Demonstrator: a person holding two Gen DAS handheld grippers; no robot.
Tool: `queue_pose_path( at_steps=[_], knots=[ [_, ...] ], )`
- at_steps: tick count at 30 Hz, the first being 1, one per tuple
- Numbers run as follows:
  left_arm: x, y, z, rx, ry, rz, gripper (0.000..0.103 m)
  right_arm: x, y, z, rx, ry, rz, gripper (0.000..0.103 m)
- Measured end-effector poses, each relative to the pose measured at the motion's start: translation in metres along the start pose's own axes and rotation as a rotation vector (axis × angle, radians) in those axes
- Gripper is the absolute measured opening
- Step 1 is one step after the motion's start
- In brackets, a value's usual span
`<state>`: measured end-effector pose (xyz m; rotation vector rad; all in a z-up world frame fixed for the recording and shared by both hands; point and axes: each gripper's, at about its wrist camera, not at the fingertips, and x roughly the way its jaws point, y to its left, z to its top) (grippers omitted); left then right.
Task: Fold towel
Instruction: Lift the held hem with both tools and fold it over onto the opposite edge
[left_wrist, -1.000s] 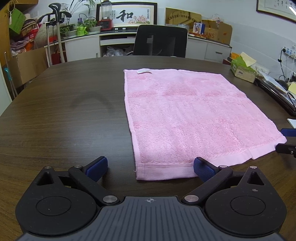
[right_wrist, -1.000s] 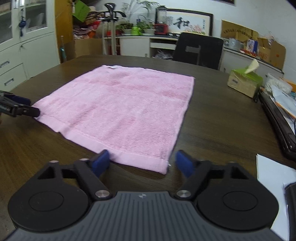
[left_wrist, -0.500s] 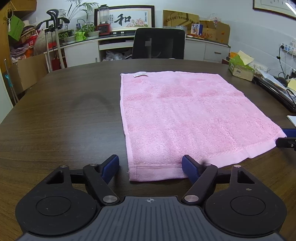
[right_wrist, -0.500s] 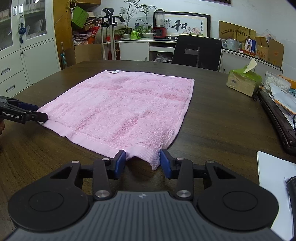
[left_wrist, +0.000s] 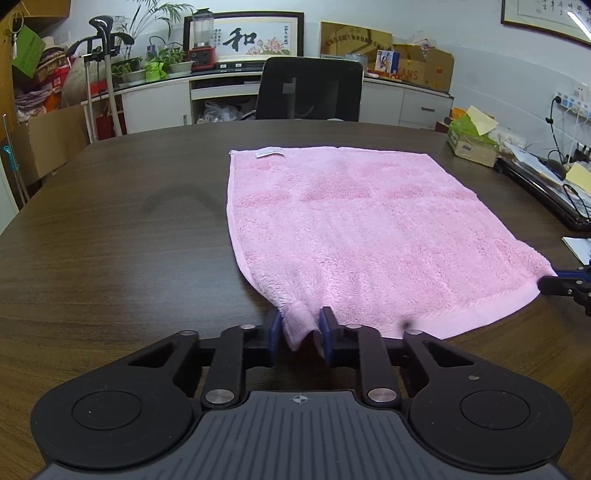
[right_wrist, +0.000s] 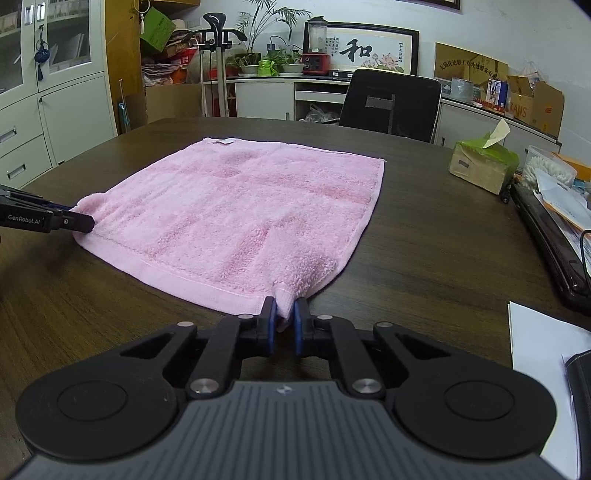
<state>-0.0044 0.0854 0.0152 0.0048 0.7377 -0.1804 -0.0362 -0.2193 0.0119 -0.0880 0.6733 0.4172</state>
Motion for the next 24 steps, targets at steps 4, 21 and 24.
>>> queue_pose_path(
  at_steps=[4,21,24],
  knots=[
    [0.000,0.002,0.000,-0.030,0.003,-0.015,0.008,-0.002,-0.001,-0.002,0.011,-0.010,0.005,0.007],
    [-0.098,0.017,-0.023,-0.185,-0.119,-0.128,0.007,-0.044,-0.004,0.008,0.118,-0.160,0.041,0.007],
    [-0.090,0.015,0.000,-0.181,-0.135,-0.110,0.007,-0.044,-0.008,0.018,0.148,-0.184,0.037,0.007]
  ],
)
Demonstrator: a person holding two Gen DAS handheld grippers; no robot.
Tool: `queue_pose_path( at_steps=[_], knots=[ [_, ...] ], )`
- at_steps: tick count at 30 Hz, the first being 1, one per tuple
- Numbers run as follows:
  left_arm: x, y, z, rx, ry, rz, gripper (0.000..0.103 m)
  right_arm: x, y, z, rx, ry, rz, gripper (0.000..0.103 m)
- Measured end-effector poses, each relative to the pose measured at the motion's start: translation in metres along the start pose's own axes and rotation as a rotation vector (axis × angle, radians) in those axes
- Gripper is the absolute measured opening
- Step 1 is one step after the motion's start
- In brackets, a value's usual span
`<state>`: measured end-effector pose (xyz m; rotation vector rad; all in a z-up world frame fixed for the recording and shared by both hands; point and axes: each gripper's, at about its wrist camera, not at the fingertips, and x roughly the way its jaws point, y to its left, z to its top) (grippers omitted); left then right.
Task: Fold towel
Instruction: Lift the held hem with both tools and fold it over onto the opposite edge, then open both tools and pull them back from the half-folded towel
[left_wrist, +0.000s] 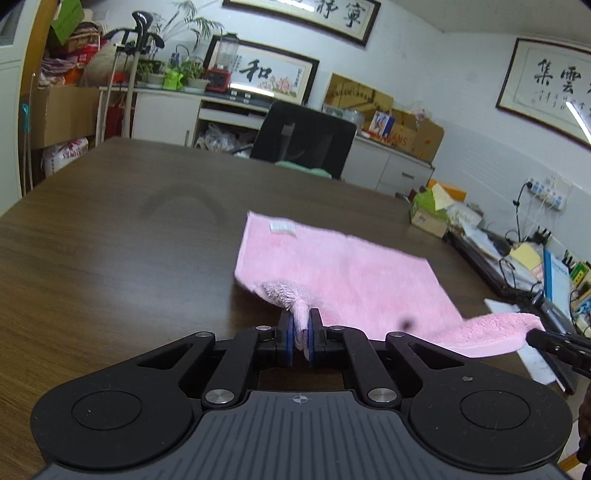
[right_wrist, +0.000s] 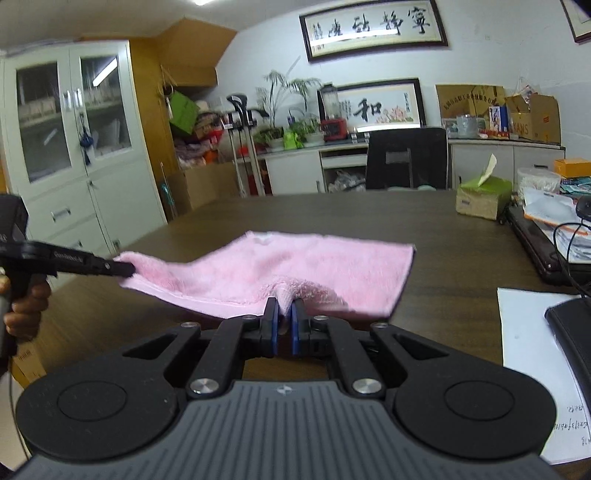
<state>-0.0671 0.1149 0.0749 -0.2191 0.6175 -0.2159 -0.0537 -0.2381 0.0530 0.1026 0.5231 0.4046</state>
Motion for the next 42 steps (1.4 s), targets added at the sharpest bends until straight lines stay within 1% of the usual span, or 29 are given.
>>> queue_pose_path(
  at_steps=[8,11,13,15,19,21,23,25,26,27,28,31,33,34,37,38,40,42],
  knots=[
    [0.034,-0.013,0.057,0.010,-0.040,0.046,0.007,0.004,-0.005,0.027,0.080,-0.065,-0.011,0.007],
    [0.083,-0.020,0.073,0.008,0.011,0.082,0.008,0.005,-0.008,0.036,0.107,-0.084,-0.016,0.007],
    [0.108,-0.020,0.078,0.008,0.048,0.102,0.008,0.033,-0.037,0.055,0.158,-0.053,-0.037,0.007],
    [0.132,-0.021,0.082,0.023,0.071,0.115,0.008,0.052,-0.048,0.055,0.185,-0.031,-0.053,0.007],
    [0.173,-0.017,0.086,0.005,0.145,0.133,0.010,0.083,-0.066,0.046,0.249,0.027,-0.054,0.008],
    [0.178,-0.013,0.089,-0.014,0.136,0.133,0.013,0.091,-0.071,0.042,0.265,0.039,-0.059,0.011],
    [0.183,-0.009,0.092,-0.033,0.127,0.134,0.014,0.095,-0.074,0.040,0.270,0.032,-0.063,0.015],
    [0.188,-0.005,0.095,-0.052,0.119,0.135,0.027,0.099,-0.078,0.041,0.267,0.022,-0.074,0.017],
    [0.190,-0.003,0.097,-0.061,0.114,0.135,0.029,0.100,-0.079,0.041,0.266,0.018,-0.079,0.019],
    [0.193,-0.001,0.098,-0.071,0.110,0.135,0.033,0.102,-0.081,0.041,0.267,0.015,-0.089,0.020],
    [0.195,0.001,0.100,-0.080,0.106,0.136,0.040,0.104,-0.083,0.041,0.270,0.013,-0.102,0.024],
    [0.201,0.008,0.103,-0.104,0.092,0.133,0.047,0.108,-0.084,0.040,0.261,0.014,-0.122,0.026],
    [0.179,0.016,0.097,-0.094,0.082,0.126,0.052,0.110,-0.083,0.038,0.253,0.016,-0.125,0.030],
    [0.175,0.019,0.095,-0.091,0.076,0.129,0.052,0.111,-0.082,0.036,0.250,0.017,-0.127,0.034],
    [0.165,0.027,0.089,-0.079,0.062,0.126,0.052,0.114,-0.080,0.032,0.243,0.021,-0.134,0.038],
    [0.163,0.029,0.090,-0.072,0.064,0.124,0.052,0.115,-0.080,0.031,0.241,0.022,-0.137,0.041],
    [0.159,0.032,0.082,-0.046,0.078,0.127,0.052,0.117,-0.078,0.028,0.236,0.024,-0.142,0.044],
    [0.159,0.033,0.074,-0.019,0.094,0.128,0.054,0.119,-0.077,0.025,0.231,0.027,-0.146,0.044]
  ],
)
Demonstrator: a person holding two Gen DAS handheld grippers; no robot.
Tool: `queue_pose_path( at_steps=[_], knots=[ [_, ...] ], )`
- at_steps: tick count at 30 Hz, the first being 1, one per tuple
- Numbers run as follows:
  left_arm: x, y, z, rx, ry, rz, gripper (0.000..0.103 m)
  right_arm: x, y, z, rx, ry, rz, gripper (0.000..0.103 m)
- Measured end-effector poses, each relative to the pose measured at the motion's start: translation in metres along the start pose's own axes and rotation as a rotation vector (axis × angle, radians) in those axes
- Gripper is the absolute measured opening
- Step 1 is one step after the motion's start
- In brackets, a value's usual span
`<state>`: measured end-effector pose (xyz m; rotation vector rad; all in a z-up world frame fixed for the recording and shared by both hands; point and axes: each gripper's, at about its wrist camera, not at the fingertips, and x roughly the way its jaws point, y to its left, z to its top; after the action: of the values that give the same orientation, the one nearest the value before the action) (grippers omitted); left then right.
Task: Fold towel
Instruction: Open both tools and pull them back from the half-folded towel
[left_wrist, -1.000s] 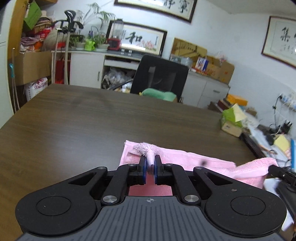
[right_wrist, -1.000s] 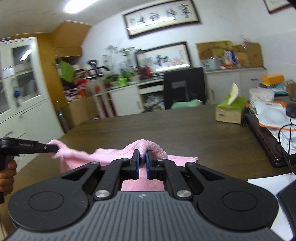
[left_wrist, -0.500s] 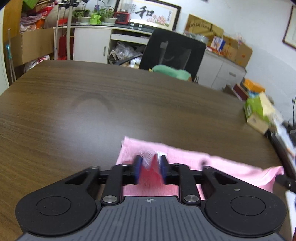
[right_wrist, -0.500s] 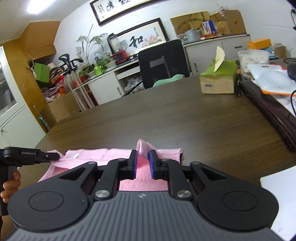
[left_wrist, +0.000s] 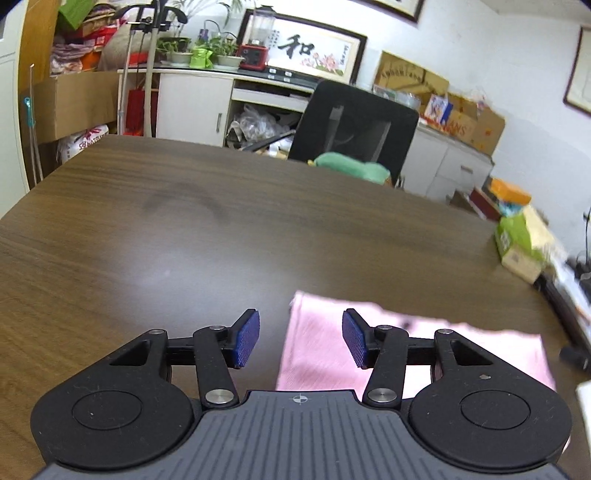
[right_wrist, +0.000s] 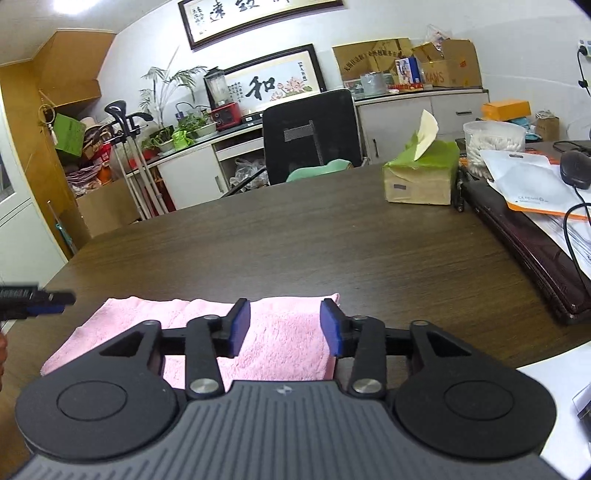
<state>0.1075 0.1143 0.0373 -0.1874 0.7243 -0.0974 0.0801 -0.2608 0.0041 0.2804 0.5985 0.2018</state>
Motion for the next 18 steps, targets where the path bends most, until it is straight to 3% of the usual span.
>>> queue_pose_path(
  at_steps=[3,11,18],
  knots=[
    [0.004,-0.001,-0.011,0.043,0.023,0.001,0.056,-0.025,0.013,0.011,-0.011,0.018,0.018,0.044],
    [0.014,-0.012,-0.012,0.107,0.063,0.005,0.057,-0.013,0.030,-0.009,-0.082,0.180,0.136,0.044],
    [0.014,-0.020,-0.018,0.154,0.042,0.051,0.062,-0.019,0.030,-0.002,-0.107,0.163,0.140,0.046]
  ],
)
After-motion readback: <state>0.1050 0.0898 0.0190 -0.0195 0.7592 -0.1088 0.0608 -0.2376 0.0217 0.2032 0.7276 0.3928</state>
